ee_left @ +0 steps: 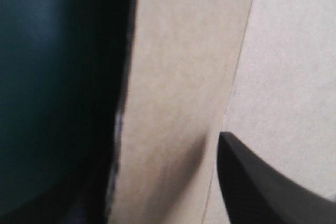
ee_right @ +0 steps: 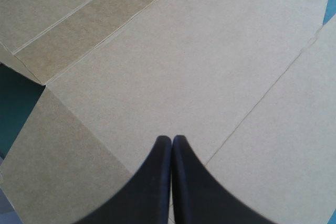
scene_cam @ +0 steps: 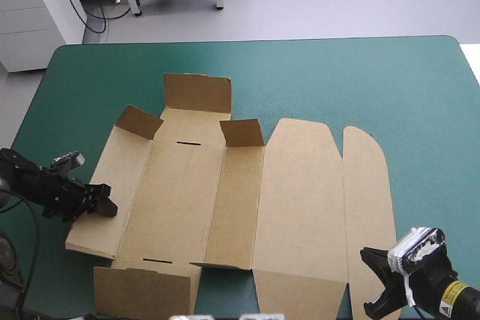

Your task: Fold the box

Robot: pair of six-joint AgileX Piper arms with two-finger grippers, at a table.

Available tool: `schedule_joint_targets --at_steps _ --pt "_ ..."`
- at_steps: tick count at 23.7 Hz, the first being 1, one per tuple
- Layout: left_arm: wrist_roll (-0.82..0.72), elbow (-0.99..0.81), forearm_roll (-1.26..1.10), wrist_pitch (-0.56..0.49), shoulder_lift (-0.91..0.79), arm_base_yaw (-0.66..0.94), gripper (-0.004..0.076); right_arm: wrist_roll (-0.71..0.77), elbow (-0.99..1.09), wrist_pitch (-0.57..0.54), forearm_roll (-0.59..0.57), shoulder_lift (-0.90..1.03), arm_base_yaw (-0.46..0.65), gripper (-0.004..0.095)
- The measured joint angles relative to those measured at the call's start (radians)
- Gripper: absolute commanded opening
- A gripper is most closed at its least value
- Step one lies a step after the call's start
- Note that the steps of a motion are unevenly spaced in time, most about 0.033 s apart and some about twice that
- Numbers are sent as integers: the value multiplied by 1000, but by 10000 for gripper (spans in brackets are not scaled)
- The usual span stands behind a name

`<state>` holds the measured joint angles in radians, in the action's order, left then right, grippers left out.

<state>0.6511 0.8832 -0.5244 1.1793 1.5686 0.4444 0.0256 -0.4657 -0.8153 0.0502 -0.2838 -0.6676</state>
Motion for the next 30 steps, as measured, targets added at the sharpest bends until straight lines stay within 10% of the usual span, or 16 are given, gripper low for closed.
schedule_joint_targets --at_steps 3,16,30 --pt "15 -8 -12 14 3 0 -5 -4 0 0 0 0 0 -16" --pt "154 75 -63 37 2 -38 -8 -7 0 1 0 0 0 -16" --pt "105 713 512 45 9 -687 -8 -7 0 1 3 0 0 -16"
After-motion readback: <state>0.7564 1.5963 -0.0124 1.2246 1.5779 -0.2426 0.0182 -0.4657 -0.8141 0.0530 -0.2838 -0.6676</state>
